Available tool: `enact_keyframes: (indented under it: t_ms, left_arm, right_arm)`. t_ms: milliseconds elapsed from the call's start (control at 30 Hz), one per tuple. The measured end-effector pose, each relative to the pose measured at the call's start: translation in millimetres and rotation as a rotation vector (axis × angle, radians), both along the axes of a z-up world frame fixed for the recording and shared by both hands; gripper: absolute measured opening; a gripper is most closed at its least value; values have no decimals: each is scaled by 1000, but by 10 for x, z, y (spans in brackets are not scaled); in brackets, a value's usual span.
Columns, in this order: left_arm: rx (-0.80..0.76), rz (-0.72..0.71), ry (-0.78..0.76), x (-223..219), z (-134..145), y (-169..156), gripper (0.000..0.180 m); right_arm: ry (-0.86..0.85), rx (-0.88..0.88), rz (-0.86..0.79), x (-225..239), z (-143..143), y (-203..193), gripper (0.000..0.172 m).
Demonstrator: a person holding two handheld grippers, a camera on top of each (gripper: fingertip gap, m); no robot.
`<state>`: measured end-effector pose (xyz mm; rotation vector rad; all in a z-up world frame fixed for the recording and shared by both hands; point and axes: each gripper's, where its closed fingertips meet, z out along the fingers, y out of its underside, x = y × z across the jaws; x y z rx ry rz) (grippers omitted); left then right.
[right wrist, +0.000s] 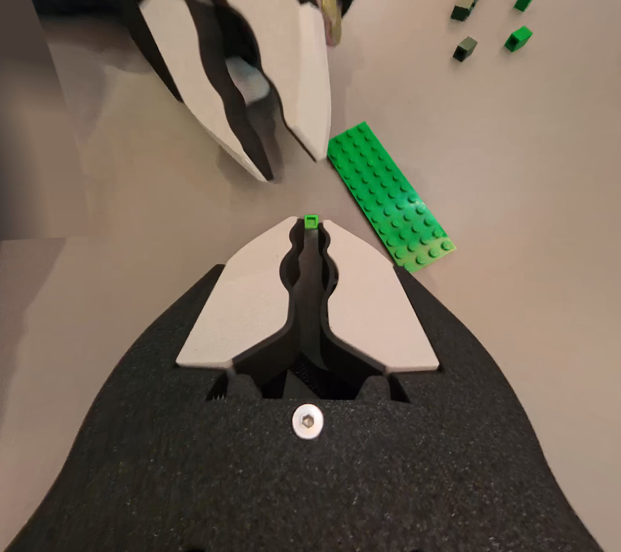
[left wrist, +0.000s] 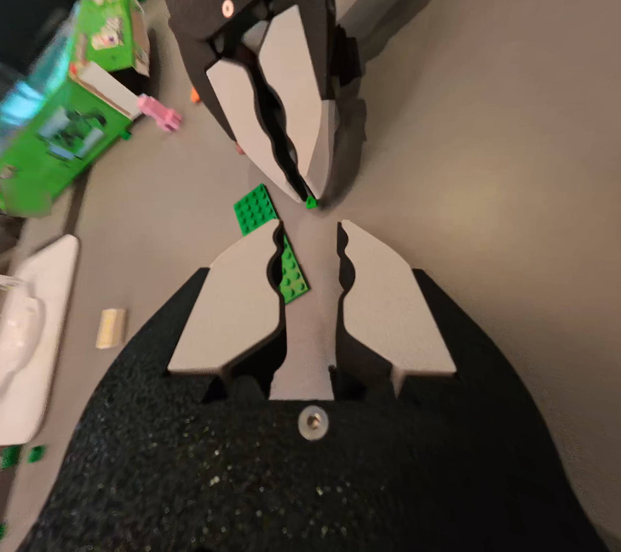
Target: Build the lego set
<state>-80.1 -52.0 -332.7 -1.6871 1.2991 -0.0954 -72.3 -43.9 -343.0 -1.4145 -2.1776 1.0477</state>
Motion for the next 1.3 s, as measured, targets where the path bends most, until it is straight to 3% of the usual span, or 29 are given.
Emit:
enact_keyframes:
  t_ms: [167, 633, 733, 867, 933, 1033, 1300]
  left_arm:
    - [195, -56, 126, 113, 90, 18, 26]
    - [268, -78, 176, 221, 108, 29, 2]
    - [82, 28, 0, 169, 144, 70, 2]
    - [-318, 61, -549, 182, 454, 40, 2]
    - [-460, 39, -750, 144, 588, 24, 2]
    - [-502, 63, -802, 47, 585, 38, 2]
    - [-429, 190, -827, -190, 568, 121, 2]
  right_arm:
    - [47, -164, 3, 4, 217, -76, 7]
    - [35, -240, 22, 43, 310, -155, 7]
    - [141, -143, -7, 21, 414, -69, 20]
    - [358, 239, 25, 31, 608, -9, 20]
    - [432, 436, 82, 40, 671, -59, 19]
    - [504, 563, 119, 8, 769, -122, 18]
    - [591, 580, 126, -223, 764, -48, 13]
